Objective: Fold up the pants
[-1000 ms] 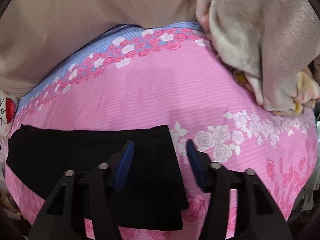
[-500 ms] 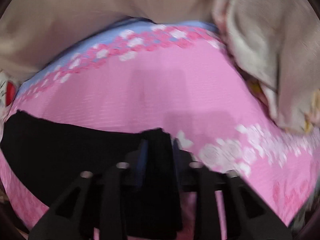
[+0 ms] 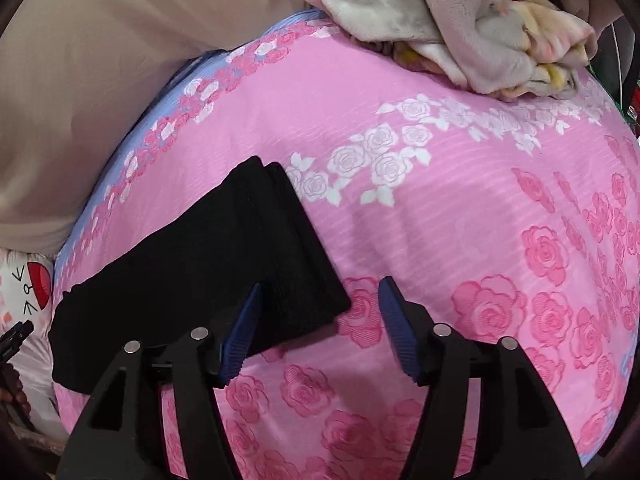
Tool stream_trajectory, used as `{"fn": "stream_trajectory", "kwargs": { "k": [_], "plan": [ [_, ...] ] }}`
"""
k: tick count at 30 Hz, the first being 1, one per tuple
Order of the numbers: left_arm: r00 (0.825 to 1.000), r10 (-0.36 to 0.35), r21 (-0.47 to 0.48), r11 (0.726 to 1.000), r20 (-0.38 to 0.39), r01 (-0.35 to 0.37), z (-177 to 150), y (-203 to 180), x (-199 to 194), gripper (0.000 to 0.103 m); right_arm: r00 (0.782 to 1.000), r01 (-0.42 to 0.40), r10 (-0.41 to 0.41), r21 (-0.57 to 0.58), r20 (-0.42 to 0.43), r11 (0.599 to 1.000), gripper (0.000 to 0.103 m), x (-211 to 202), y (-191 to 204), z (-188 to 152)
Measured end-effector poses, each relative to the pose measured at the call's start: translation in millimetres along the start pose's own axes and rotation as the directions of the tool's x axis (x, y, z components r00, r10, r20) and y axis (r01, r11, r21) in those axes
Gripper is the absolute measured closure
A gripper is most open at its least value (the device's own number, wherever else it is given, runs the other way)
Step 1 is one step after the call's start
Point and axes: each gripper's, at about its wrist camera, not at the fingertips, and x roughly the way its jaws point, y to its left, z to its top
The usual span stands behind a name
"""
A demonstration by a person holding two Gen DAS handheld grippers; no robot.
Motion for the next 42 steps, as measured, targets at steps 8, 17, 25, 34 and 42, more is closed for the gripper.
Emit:
{"fn": "stream_trajectory", "kwargs": {
  "k": [8,17,25,34,42],
  "plan": [
    [1.0,0.005,-0.084,0.996,0.007,-0.005,-24.0,51.0,0.9,0.006,1.0,-0.002,0.003,0.026,-0.031,1.0,0.086,4.5,21.1,10.0],
    [0.997,0.066,-0.26,0.963,-0.036,-0.074,-75.8,154.1,13.7,0.006,0.959,-0.282,0.273,-0.278,-0.071,0.918,0.087,-32.3,248.1,-12.0],
    [0.994,0.109,-0.351,0.93,-0.016,-0.108,-119.5,245.3,11.6,0.006,0.88,-0.465,0.319,-0.5,-0.353,0.73,0.087,43.4,464.1,-97.1],
    [0.995,0.099,-0.371,0.923,-0.03,-0.103,-157.1,315.5,22.2,0.006,0.873,-0.418,0.143,-0.566,-0.466,0.71,0.083,120.3,523.9,-170.0],
    [0.999,0.041,-0.349,0.936,-0.002,-0.039,-146.2,328.2,37.8,0.006,0.902,-0.373,0.152,-0.551,-0.403,0.746,0.048,78.2,515.2,-166.4]
  ]
}}
